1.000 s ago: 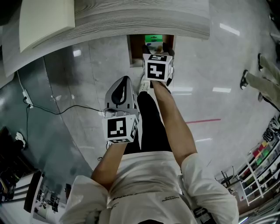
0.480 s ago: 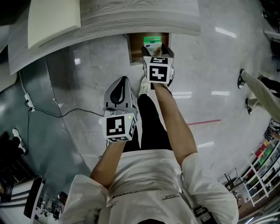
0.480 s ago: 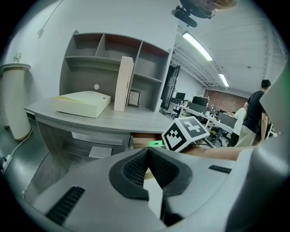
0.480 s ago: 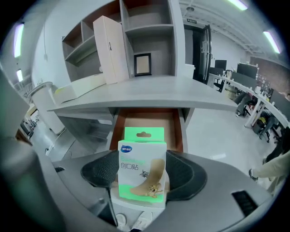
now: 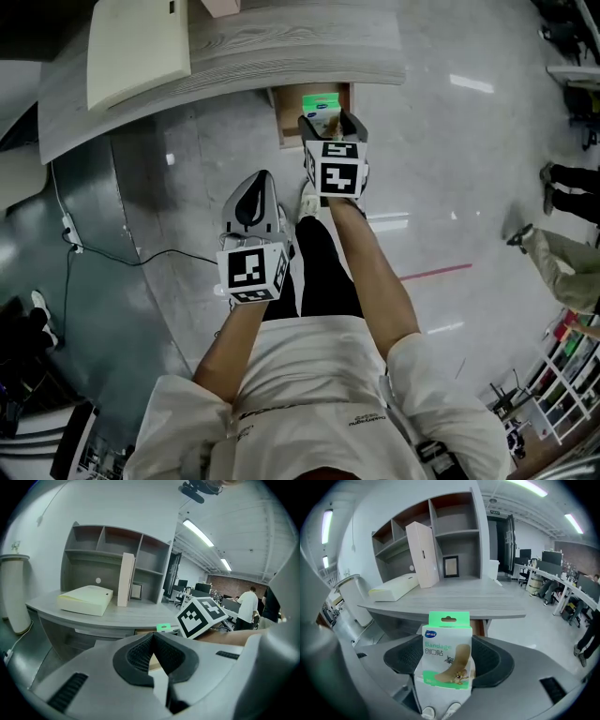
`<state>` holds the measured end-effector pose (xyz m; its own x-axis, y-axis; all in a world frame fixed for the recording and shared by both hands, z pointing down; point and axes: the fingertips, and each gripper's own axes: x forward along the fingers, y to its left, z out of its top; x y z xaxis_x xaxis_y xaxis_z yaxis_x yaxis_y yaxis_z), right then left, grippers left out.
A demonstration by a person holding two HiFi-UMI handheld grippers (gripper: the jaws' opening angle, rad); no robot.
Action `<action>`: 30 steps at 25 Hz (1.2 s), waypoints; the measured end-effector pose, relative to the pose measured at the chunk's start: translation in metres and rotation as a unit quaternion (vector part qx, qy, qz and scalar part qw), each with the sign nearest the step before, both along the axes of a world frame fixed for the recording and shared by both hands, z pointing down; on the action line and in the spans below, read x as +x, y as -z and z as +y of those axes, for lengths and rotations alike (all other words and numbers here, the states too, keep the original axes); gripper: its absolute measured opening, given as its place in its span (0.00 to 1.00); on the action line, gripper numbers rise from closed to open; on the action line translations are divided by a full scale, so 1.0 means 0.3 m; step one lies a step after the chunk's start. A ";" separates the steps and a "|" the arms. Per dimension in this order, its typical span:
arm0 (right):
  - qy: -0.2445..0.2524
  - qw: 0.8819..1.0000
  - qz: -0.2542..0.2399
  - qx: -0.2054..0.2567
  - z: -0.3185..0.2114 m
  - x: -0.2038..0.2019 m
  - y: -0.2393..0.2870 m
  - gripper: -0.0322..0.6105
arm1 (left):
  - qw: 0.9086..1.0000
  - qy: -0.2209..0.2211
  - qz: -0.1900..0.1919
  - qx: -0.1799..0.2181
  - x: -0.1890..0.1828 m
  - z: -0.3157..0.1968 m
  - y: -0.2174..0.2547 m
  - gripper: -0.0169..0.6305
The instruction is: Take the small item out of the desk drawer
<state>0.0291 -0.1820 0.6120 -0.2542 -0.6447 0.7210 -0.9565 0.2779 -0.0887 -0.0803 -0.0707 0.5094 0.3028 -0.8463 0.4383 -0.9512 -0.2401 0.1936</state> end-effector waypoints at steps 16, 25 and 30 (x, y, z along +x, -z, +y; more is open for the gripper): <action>-0.006 0.998 -0.023 0.054 0.100 -0.008 0.344 0.59 | 0.999 -0.011 -0.010 0.045 -0.032 0.021 0.268 0.05; -0.002 0.996 -0.039 0.083 0.166 0.003 0.530 0.59 | 0.998 -0.023 -0.027 0.058 -0.031 0.067 0.378 0.05; 0.006 0.994 -0.045 0.096 0.211 0.003 0.625 0.59 | 0.997 -0.033 -0.029 0.065 -0.016 0.084 0.442 0.05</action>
